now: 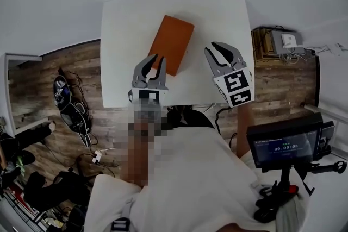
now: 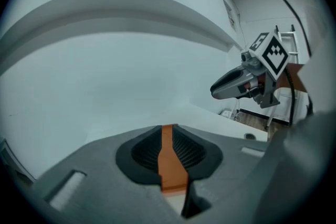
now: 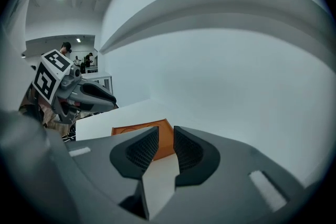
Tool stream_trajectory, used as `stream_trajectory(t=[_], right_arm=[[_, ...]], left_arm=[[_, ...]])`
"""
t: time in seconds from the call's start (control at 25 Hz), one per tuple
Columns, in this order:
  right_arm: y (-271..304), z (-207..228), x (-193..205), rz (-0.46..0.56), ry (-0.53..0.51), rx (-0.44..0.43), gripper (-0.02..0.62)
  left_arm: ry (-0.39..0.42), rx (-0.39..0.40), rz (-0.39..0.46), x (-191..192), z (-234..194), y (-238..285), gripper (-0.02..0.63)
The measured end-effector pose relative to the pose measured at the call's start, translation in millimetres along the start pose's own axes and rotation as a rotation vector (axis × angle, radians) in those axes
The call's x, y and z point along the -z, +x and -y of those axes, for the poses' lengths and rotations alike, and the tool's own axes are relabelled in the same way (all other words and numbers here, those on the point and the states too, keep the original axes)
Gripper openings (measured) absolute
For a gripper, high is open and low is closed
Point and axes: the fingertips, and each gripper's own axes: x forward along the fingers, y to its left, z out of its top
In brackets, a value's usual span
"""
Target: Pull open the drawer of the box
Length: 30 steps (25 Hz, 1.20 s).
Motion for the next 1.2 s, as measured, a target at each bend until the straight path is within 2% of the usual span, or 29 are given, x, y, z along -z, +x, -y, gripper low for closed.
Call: stream_trajectory(t=[0.16, 0.32, 0.52, 0.68, 1.2], right_arm=[[26.9, -0.6, 25.9, -0.057, 0.023, -0.036, 0.091], [48.6, -4.5, 51.2, -0.113, 0.040, -0.073, 0.091], [107.5, -14.0, 84.8, -0.182, 0.085, -0.122, 0.095], [110.4, -31.3, 102.0, -0.208, 0.101, -0.167, 0.098], [123.6, -48.6, 141.2, -0.309, 0.039, -0.247, 0.110]], left_arm=[[-0.056, 0.020, -0.070, 34.2, -3.0, 23.1, 0.061], [-0.066, 0.034, -0.140, 63.6, -2.6, 37.5, 0.075], [-0.106, 0.074, -0.216, 112.2, -19.2, 72.3, 0.077], [-0.118, 0.054, -0.237, 121.3, -14.7, 65.9, 0.077], [-0.135, 0.052, -0.288, 136.6, -2.8, 61.4, 0.077]])
